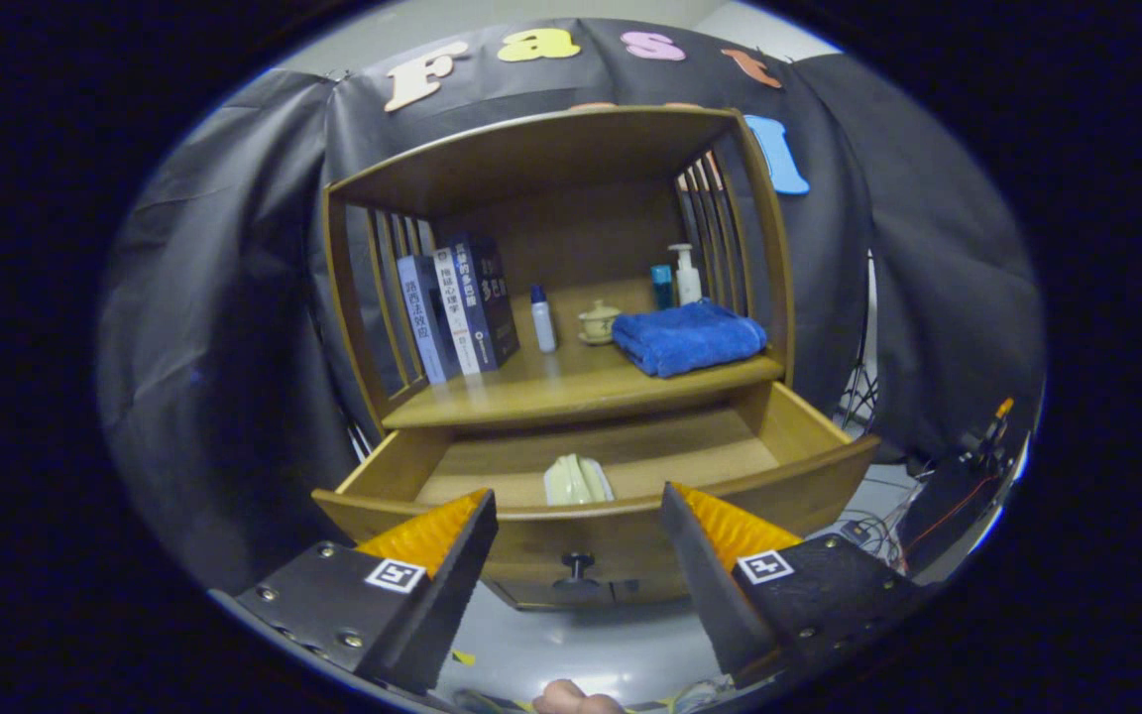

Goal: Pull open the drawer, take out the items inside it, and place them on the countertop above the cabinet.

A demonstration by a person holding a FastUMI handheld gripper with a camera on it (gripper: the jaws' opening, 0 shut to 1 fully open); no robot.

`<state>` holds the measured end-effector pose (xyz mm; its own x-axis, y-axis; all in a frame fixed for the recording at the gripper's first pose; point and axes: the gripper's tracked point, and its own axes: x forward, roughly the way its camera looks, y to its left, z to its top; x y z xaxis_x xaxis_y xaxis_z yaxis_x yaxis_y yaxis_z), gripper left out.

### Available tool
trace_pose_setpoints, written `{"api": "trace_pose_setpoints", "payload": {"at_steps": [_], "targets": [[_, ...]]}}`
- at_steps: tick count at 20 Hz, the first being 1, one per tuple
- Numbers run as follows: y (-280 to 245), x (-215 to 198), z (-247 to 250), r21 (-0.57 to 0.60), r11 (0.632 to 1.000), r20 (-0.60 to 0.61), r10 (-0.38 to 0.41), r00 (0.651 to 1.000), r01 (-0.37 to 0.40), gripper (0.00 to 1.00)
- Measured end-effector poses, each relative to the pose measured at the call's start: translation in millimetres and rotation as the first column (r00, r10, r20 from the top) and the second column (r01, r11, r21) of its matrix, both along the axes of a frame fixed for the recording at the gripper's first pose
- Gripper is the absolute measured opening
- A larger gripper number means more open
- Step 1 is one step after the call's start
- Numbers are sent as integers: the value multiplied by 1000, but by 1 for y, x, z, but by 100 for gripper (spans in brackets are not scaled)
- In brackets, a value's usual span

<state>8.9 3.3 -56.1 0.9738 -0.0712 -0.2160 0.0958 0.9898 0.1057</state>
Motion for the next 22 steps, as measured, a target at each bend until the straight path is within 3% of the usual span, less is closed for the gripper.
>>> {"api": "trace_pose_setpoints", "payload": {"at_steps": [5,11,14,17,21,22], "targets": [[1,32,32,4,1000,-28,15,999,-15,99],[-19,100,7,-38,999,-198,-8,980,0,99],[-9,127,-31,-3,999,-346,30,938,-34,99],[-1,147,-70,35,997,-488,73,870,-64,88],[-1,167,-120,14,998,-623,56,780,-60,85],[-3,169,-129,15,999,-648,42,760,-43,72]]}}
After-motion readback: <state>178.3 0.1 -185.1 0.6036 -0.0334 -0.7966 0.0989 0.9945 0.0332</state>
